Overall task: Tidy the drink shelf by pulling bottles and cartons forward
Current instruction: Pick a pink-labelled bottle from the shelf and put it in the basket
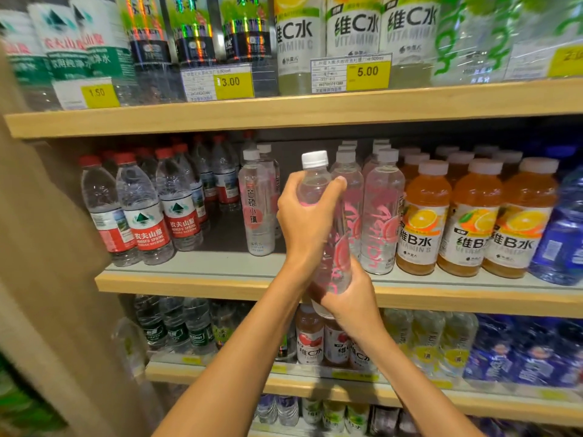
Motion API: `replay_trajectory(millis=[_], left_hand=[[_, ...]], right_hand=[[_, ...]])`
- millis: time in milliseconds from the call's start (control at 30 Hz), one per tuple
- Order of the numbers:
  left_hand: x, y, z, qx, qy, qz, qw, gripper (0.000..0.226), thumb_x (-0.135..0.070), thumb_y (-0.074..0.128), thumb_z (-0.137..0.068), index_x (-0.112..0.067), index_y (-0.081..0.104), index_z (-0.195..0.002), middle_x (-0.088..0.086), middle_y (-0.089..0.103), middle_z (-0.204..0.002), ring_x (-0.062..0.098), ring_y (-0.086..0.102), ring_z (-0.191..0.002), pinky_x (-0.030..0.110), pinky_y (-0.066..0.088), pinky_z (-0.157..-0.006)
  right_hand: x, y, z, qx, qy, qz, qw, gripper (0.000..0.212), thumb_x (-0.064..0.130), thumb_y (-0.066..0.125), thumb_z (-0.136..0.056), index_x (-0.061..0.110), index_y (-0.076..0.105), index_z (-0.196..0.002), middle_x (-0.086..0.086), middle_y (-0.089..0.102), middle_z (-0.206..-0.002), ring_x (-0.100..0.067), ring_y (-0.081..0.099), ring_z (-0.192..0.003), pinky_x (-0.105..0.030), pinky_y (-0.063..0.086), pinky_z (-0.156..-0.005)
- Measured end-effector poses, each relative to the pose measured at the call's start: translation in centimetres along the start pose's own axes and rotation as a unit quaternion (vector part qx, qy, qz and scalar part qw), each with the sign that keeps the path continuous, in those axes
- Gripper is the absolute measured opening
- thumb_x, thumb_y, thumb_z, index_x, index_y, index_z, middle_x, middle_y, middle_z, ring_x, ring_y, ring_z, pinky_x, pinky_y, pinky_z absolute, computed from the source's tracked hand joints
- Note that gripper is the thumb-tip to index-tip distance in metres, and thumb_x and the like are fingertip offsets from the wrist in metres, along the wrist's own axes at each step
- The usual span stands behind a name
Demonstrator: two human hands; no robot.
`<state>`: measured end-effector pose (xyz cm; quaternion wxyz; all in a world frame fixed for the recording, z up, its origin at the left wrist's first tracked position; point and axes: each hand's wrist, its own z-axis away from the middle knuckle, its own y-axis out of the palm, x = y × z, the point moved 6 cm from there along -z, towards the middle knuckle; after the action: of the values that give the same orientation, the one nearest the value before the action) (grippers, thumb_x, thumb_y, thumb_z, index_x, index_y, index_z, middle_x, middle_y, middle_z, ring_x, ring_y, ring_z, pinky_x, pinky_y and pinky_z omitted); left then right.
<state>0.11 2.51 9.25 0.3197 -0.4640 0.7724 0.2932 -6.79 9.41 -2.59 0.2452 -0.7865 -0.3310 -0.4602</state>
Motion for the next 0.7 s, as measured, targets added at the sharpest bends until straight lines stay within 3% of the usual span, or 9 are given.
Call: replay_trajectory(millis=[100,167,200,300,367,467,600,700], left_hand=[[0.3,-0.1,-0.8,0.009,-0.032,0.038,0.999,0.013,-0.023,0.072,-0.078,-0.011,0.067,-0.081,-0.008,0.066,-0.071,0.003,0.06,-0.066,0.021,0.048,-0.067],[1.5,-0.2,-1.8,0.044,-0.131,0.093,0.986,0.015,-0.029,0.068,-0.073,-0.015,0.067,-0.078,0.001,0.067,-0.076,0.015,0.062,-0.073,0.035,0.05,-0.073],[2.1,0.1,-2.1,0.083,-0.189,0.145,0.968,0.017,-0.031,0.067,-0.072,-0.015,0.067,-0.079,0.006,0.067,-0.078,0.022,0.063,-0.072,0.038,0.052,-0.071],[2.5,1.2,-2.3,0.197,-0.284,0.32,0.882,0.023,-0.034,0.06,-0.077,-0.012,0.067,-0.079,0.006,0.066,-0.071,0.021,0.063,-0.058,0.026,0.053,-0.059],[2.4,1.9,-2.3,0.246,-0.302,0.39,0.834,0.029,-0.038,0.054,-0.078,-0.012,0.065,-0.081,0.005,0.063,-0.072,0.02,0.06,-0.056,0.024,0.051,-0.058],[2.5,2.6,-2.1,0.295,-0.309,0.445,0.787,0.032,-0.041,0.056,-0.074,-0.012,0.062,-0.085,0.004,0.061,-0.075,0.02,0.058,-0.058,0.024,0.049,-0.058],[3.4,2.5,-1.7,0.303,-0.316,0.452,0.777,0.038,-0.039,0.07,-0.068,-0.009,0.065,-0.092,0.006,0.064,-0.081,0.022,0.062,-0.064,0.027,0.052,-0.061],[4.1,1.6,-1.8,0.289,-0.325,0.427,0.793,0.057,-0.038,0.078,-0.062,-0.005,0.07,-0.108,0.013,0.069,-0.1,0.025,0.068,-0.082,0.034,0.056,-0.075]], right_hand=[[0.0,-0.4,-0.5,0.072,0.013,-0.046,0.996,0.057,0.046,0.077,-0.061,0.03,0.057,-0.112,0.017,0.07,-0.102,0.001,0.066,-0.095,-0.009,0.048,-0.076],[0.0,-0.4,-0.6,0.154,0.062,-0.131,0.977,0.062,0.049,0.081,-0.061,0.024,0.058,-0.113,0.009,0.072,-0.104,-0.008,0.068,-0.097,-0.015,0.052,-0.077],[-0.2,-0.2,-0.5,0.193,0.104,-0.193,0.956,0.071,0.051,0.083,-0.059,0.017,0.058,-0.116,-0.001,0.072,-0.107,-0.017,0.068,-0.099,-0.025,0.054,-0.081],[-0.4,0.7,0.4,0.292,0.191,-0.326,0.879,0.09,0.05,0.084,-0.063,0.001,0.048,-0.128,-0.024,0.064,-0.115,-0.038,0.063,-0.106,-0.052,0.049,-0.095],[0.0,1.7,0.9,0.349,0.196,-0.368,0.839,0.089,0.048,0.082,-0.067,-0.001,0.044,-0.131,-0.025,0.062,-0.117,-0.039,0.061,-0.108,-0.055,0.046,-0.097],[1.3,3.2,1.4,0.391,0.187,-0.421,0.797,0.08,0.045,0.081,-0.07,0.002,0.047,-0.127,-0.02,0.063,-0.111,-0.035,0.064,-0.1,-0.049,0.05,-0.091],[1.5,4.0,1.3,0.356,0.209,-0.448,0.793,0.07,0.038,0.084,-0.067,0.003,0.051,-0.117,-0.012,0.065,-0.094,-0.024,0.065,-0.078,-0.034,0.056,-0.073],[1.1,3.6,1.1,0.317,0.183,-0.407,0.837,0.059,0.036,0.085,-0.065,0.008,0.059,-0.109,-0.013,0.064,-0.09,-0.023,0.064,-0.072,-0.033,0.055,-0.068]])
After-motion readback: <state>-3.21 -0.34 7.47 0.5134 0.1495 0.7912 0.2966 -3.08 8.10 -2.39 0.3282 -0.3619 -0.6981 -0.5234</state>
